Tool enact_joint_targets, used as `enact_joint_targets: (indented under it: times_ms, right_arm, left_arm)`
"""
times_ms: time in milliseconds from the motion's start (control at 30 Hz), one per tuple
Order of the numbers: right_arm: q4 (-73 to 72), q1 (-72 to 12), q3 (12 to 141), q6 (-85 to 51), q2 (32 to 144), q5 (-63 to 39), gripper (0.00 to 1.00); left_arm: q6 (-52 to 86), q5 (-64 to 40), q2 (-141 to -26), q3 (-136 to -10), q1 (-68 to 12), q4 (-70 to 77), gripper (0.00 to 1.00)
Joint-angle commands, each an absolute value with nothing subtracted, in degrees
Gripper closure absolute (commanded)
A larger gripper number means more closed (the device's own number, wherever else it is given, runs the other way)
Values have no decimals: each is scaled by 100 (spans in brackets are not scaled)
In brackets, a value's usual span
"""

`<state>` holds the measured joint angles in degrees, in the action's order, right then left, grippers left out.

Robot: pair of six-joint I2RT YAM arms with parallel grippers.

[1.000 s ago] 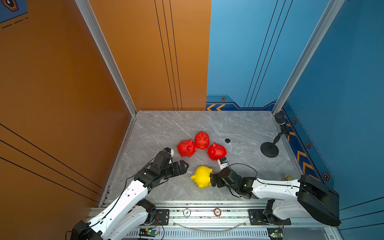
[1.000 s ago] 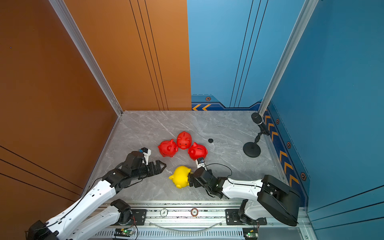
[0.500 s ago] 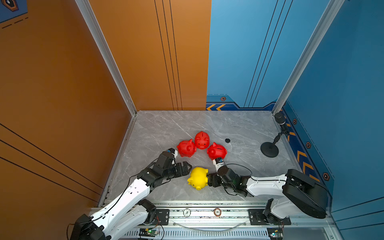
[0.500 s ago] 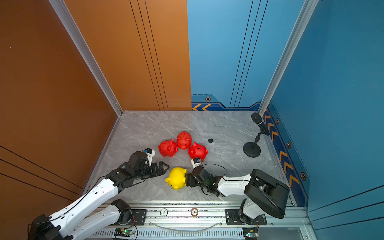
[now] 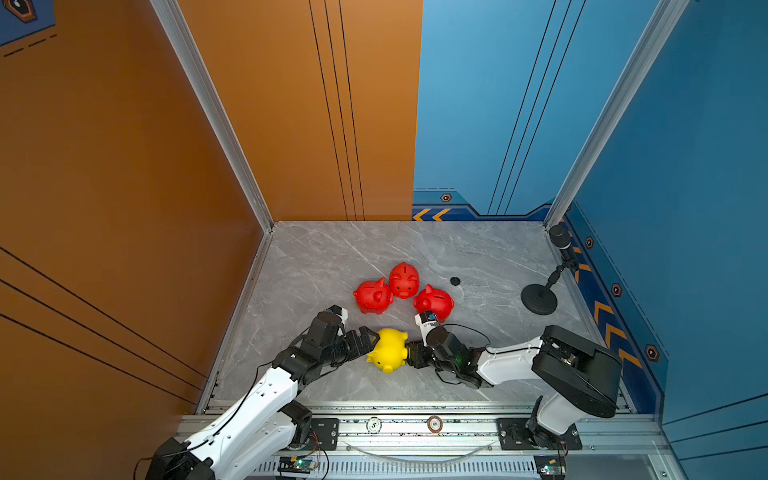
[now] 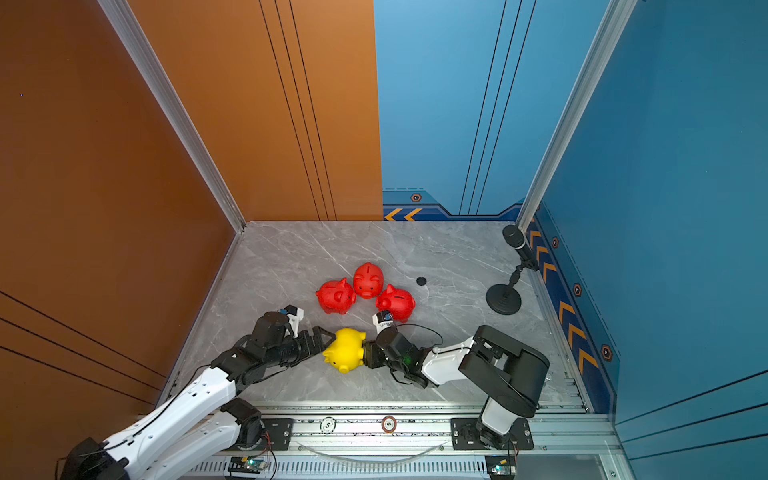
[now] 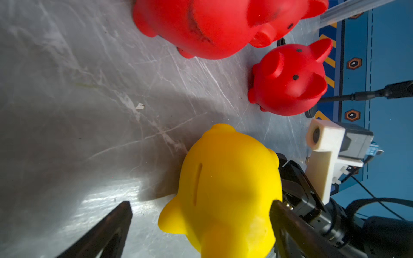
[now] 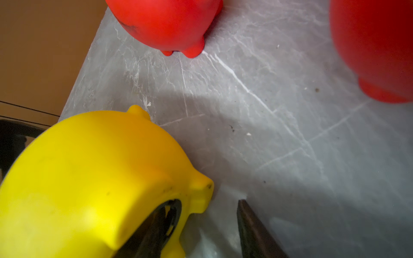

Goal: Open piggy banks
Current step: Adjust the piggy bank at the center of the board.

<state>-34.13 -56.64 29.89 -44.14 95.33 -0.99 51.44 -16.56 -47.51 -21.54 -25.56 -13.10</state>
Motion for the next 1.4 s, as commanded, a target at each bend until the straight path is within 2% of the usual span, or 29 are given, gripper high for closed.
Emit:
enact_joint_targets:
  times_ms: [0,233,433,900,1100,1367]
  right_arm:
    - [-3039,-5616,2964,-4536,9953,-119,53]
    - [-3418,-5577,3057,-4752,10432,-367,59]
    - [-3491,-5545,3111,-4827,10606,-423,61]
    - [-3637,-5467,3216,-4888,10902,-580,62]
    - [-3674,-5443,3230,-4916,10969,-606,62]
    - [-3736,-5432,3270,-4924,11071,-664,62]
  left_arm:
    - [5509,-1919,-4582,-1865,-2322,-849,4]
    - [5457,-2237,-4523,-1657,-2059,-405,1]
    - [5404,-2406,-4583,-1504,-2049,21,2]
    - [5176,-2801,-4666,-1223,-2048,599,2]
    - [5128,-2712,-4698,-1189,-2015,159,2]
    - [5409,-2870,-4623,-890,-1920,396,2]
